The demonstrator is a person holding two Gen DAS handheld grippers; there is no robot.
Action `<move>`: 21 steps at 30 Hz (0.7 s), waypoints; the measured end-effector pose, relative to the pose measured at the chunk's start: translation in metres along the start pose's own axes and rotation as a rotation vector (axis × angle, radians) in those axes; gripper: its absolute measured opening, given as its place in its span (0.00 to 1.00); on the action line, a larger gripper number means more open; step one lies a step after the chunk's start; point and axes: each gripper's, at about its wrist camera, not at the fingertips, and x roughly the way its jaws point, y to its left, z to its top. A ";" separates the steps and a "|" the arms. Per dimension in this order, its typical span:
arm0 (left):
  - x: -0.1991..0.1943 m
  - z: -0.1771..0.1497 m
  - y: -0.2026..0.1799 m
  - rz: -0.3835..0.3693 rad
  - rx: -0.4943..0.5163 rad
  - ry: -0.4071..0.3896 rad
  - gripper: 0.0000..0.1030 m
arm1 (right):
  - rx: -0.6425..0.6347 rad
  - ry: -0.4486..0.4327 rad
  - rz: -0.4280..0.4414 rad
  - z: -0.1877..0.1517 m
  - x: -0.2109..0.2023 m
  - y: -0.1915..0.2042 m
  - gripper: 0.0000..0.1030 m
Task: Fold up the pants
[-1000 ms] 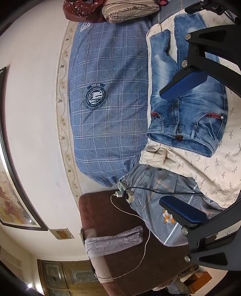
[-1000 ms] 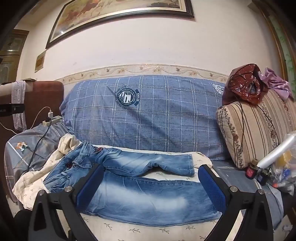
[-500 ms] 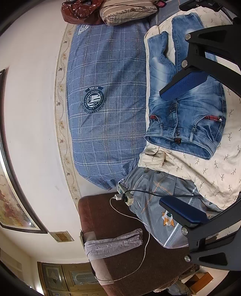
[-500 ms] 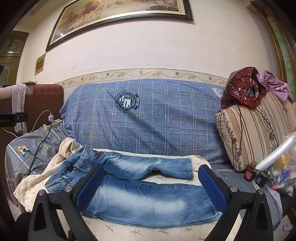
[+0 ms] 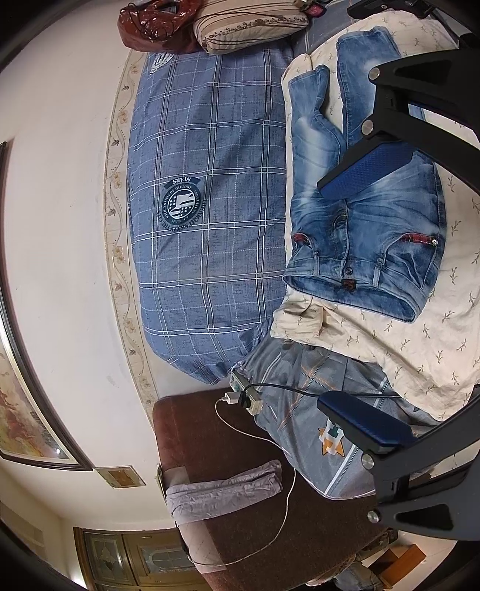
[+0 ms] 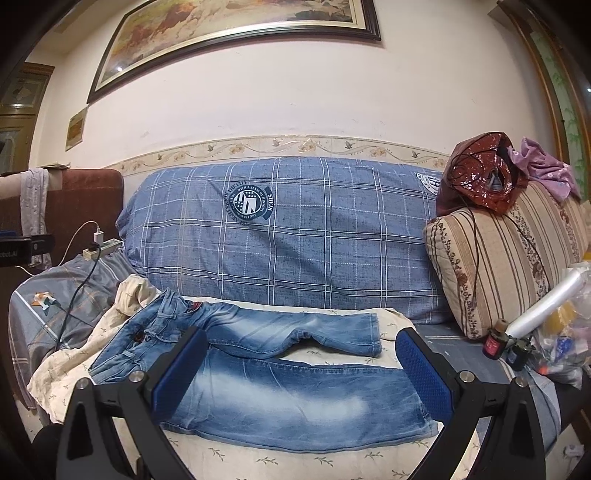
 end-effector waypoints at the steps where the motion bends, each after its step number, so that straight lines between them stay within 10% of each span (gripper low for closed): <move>1: 0.000 0.000 0.000 -0.001 0.000 0.000 1.00 | 0.001 0.000 -0.001 0.001 0.000 0.000 1.00; 21: -0.004 -0.002 0.001 -0.009 0.001 -0.004 1.00 | 0.011 0.010 -0.006 0.008 -0.004 0.006 1.00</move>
